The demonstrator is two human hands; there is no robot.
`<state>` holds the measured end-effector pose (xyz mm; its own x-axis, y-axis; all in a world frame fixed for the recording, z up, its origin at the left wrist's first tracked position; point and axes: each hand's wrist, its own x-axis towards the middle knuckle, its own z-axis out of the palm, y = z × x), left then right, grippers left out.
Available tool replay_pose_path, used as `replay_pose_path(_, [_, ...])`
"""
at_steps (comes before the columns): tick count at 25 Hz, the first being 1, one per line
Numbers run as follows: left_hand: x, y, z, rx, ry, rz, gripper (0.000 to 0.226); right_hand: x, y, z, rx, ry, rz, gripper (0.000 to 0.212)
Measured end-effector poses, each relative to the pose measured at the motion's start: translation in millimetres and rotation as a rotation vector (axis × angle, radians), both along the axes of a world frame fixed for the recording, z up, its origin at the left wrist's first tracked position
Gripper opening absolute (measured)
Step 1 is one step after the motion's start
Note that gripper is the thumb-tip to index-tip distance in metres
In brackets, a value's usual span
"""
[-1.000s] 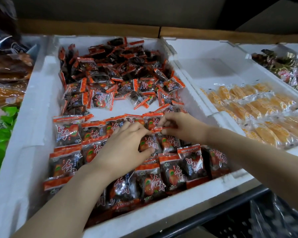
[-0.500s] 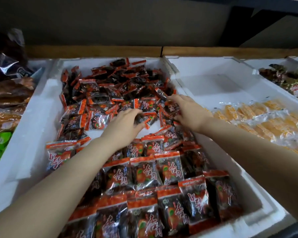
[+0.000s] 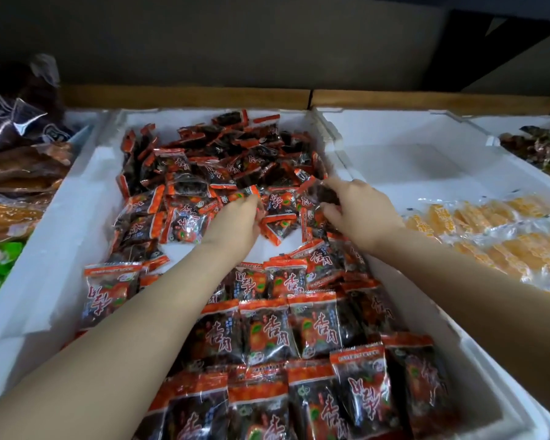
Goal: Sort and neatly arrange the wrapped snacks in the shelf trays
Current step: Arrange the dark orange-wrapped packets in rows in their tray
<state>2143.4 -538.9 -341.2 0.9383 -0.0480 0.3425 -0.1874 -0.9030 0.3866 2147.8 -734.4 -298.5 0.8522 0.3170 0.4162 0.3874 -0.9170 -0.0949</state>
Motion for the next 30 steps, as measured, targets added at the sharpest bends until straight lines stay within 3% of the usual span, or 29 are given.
replay_pose_path(5, [-34,-3,29,-0.576,-0.121,0.087,0.019,-46,-3,15,0.352,0.007,0.118,0.024])
replay_pose_path(8, [-69,-22,40,-0.929,0.040,0.065,0.020,-74,1,18,0.446,-0.016,0.152,0.019])
replay_pose_path(13, [-109,-47,45,-1.559,0.418,0.047,0.026,-108,6,0,0.393,-0.031,0.313,0.015])
replay_pose_path(16, [-118,-48,43,-1.744,0.473,-0.097,0.028,-124,7,-5,0.449,0.088,0.373,0.022])
replay_pose_path(20, [-125,-53,36,-1.654,0.426,-0.220,0.014,-135,6,4,0.626,0.207,0.289,0.030])
replay_pose_path(21, [-127,-54,34,-1.595,0.413,-0.230,0.021,-134,2,9,0.644,0.210,0.243,0.038])
replay_pose_path(24, [-133,-55,30,-1.343,0.405,-0.283,0.046,-128,-14,21,0.424,0.228,0.138,0.069])
replay_pose_path(25, [-135,-55,29,-1.246,0.381,-0.289,0.050,-127,-18,25,0.326,0.242,0.125,0.071])
replay_pose_path(27, [-135,-54,28,-1.106,0.329,-0.281,0.055,-126,-23,28,0.218,0.267,0.126,0.054])
replay_pose_path(30, [-136,-54,27,-1.090,0.286,-0.293,0.043,-124,-28,31,0.196,0.259,0.083,0.038])
